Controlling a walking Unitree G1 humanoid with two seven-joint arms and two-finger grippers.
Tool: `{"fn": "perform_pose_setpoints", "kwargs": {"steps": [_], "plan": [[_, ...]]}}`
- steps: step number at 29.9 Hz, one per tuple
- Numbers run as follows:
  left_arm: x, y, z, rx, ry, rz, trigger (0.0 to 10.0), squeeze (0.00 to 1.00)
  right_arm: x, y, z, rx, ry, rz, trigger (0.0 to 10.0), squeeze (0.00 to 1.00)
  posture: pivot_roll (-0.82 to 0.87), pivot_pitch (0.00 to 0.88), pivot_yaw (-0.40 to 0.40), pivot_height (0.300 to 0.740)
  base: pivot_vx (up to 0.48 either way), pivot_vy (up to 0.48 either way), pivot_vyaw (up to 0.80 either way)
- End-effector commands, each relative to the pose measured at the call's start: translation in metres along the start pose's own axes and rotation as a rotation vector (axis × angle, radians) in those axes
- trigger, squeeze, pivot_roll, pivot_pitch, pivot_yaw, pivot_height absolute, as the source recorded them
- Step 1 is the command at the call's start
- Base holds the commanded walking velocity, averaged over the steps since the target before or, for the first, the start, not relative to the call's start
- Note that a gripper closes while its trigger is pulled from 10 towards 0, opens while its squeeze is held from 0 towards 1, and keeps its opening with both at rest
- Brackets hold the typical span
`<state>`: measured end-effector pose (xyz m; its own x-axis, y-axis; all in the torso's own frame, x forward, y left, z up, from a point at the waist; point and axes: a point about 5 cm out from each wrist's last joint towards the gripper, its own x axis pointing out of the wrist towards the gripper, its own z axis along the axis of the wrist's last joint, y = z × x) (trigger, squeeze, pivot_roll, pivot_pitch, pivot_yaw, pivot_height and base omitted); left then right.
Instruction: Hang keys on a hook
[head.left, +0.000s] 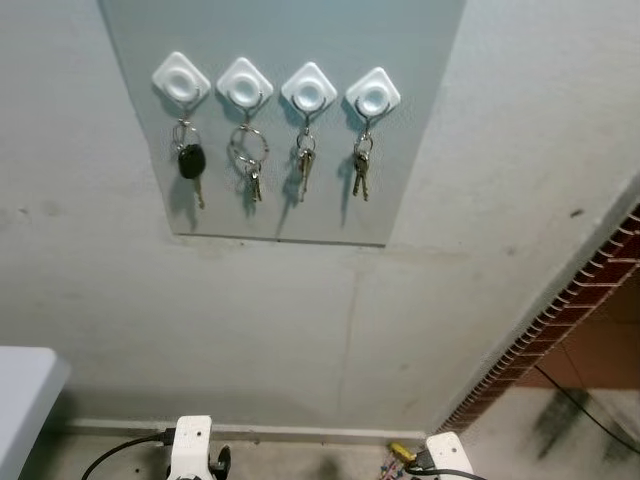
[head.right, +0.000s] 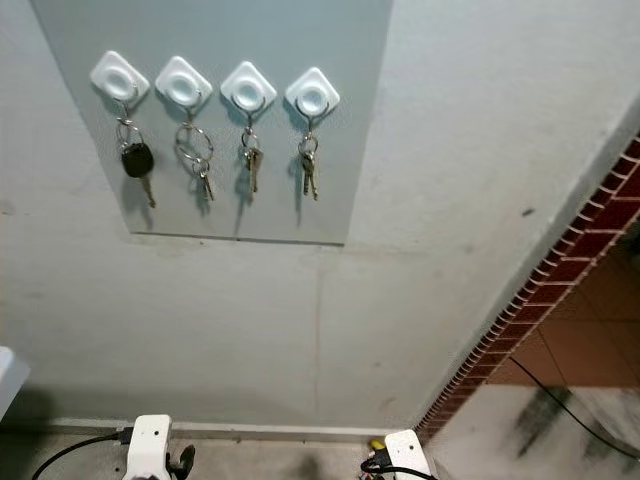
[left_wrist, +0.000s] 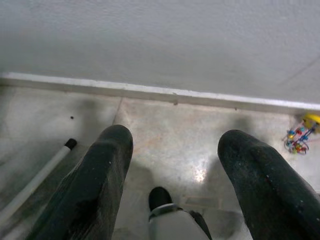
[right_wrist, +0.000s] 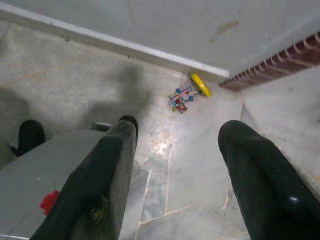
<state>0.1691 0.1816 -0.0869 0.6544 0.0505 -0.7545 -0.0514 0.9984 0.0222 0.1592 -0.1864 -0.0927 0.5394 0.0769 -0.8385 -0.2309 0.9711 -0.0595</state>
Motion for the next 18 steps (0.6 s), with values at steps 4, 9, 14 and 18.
{"fn": "perform_pose_setpoints", "kwargs": {"steps": [4, 9, 14, 18], "plan": [[-0.0005, -0.0005, -0.0013, -0.005, 0.001, -0.006, 10.0, 0.00, 0.0002, -0.0010, 0.0020, 0.007, -0.010, -0.007, 10.0, 0.00, -0.10, 0.000, -0.015, 0.728, 0.000, 0.000, 0.00], [-0.0005, -0.0007, -0.0015, -0.007, 0.001, -0.005, 10.0, 0.00, 0.0000, -0.0015, 0.0011, 0.009, -0.007, -0.008, 10.0, 0.00, -0.10, 0.000, -0.018, 0.728, 0.000, 0.000, 0.00], [-0.0008, -0.0003, -0.0023, -0.014, 0.003, -0.005, 10.0, 0.00, -0.0001, -0.0016, 0.0010, 0.010, -0.006, -0.009, 10.0, 0.00, -0.10, 0.000, -0.018, 0.728, 0.000, -0.384, 0.00], [-0.0008, -0.0002, -0.0023, -0.013, 0.003, -0.005, 10.0, 0.00, -0.0001, -0.0016, 0.0008, 0.011, -0.006, -0.009, 10.0, 0.00, -0.10, 0.000, -0.018, 0.728, 0.000, -0.480, 0.00]]}}
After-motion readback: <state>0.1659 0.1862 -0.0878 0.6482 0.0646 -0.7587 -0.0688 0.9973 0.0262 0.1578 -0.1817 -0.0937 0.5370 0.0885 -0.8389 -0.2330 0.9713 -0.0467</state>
